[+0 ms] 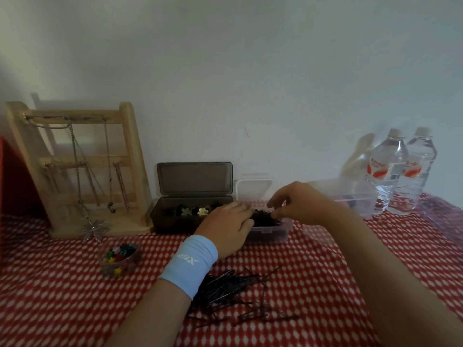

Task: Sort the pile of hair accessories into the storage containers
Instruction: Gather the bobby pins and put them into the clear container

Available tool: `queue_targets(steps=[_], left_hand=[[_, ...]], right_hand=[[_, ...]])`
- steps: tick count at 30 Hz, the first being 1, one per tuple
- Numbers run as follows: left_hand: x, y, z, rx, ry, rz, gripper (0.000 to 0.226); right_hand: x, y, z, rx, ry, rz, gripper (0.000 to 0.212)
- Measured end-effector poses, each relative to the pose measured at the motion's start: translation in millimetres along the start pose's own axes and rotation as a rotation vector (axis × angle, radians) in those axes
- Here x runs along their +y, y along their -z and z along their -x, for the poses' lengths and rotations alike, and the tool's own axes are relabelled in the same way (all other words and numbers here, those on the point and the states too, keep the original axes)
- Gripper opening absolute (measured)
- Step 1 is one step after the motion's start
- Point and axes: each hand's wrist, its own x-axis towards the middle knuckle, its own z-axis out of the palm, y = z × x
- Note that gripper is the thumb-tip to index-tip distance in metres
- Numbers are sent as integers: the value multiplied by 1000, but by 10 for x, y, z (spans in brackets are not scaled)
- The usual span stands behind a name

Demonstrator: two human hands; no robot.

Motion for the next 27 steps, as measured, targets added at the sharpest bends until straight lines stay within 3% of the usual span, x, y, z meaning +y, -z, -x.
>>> queue_targets(steps=[4,10,14,18,20,23,27], left_hand=[[45,-3,13,139,-1,140,50],[63,-45,-2,16,-68,-50,46],[69,-27,2,48,-50,7,45],[94,-66,8,62,-44,36,48],[91,-82,13,65,-1,176,47],[118,-27,15,225,81,475,47],[197,88,-16,293,74,503,35]], right_hand=[[-27,-93,-7,-31,20,31,19],[37,4,1,27,24,-89,11],[57,89,38,131,-25,-268,5],[51,175,84,104,-91,-314,6],[62,226,114,98,-112,-340,6],[28,259,156,67,-93,-394,5],[-114,188,171,48,-26,-527,2]])
